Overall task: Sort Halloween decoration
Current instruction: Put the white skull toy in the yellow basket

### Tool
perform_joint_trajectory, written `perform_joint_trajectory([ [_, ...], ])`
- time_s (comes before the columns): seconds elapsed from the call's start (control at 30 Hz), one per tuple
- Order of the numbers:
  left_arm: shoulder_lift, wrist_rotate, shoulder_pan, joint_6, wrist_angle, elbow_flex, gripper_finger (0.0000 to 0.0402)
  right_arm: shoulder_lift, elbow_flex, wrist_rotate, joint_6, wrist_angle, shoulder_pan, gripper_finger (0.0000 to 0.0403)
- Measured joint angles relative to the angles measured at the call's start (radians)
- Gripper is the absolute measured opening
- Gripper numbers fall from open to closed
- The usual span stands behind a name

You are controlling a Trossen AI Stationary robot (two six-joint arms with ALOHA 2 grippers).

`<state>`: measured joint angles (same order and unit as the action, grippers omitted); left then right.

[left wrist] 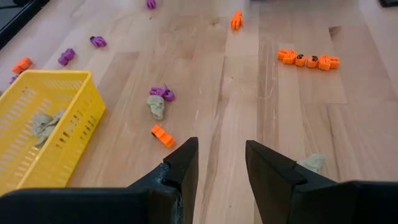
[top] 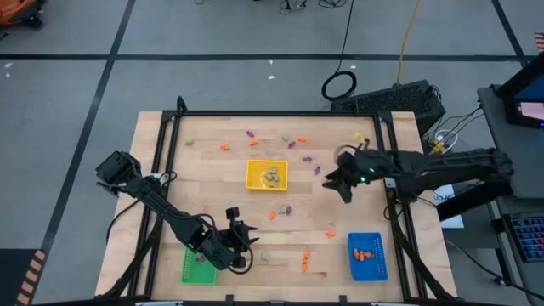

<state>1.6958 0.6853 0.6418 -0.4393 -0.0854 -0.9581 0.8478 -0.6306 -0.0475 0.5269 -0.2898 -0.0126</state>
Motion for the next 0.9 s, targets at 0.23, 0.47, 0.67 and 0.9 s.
perform_joint_trajectory([
  [0.23,0.0,0.0,0.0,0.003,0.001,0.0,0.0132,-0.067,0.182,0.028,-0.091,0.494,0.17,0.0137],
  [0.47,0.0,0.0,0.0,0.009,0.002,0.0,0.0132,0.001,0.31,0.078,-0.281,0.916,0.27,0.0137],
  [0.67,0.0,0.0,0.0,0.009,0.002,0.0,0.0132,0.082,0.328,0.106,-0.394,1.051,0.319,0.0137],
  [0.9,0.0,0.0,0.0,0.008,0.002,0.0,0.0132,0.157,0.328,0.104,-0.434,1.172,0.324,0.0137],
])
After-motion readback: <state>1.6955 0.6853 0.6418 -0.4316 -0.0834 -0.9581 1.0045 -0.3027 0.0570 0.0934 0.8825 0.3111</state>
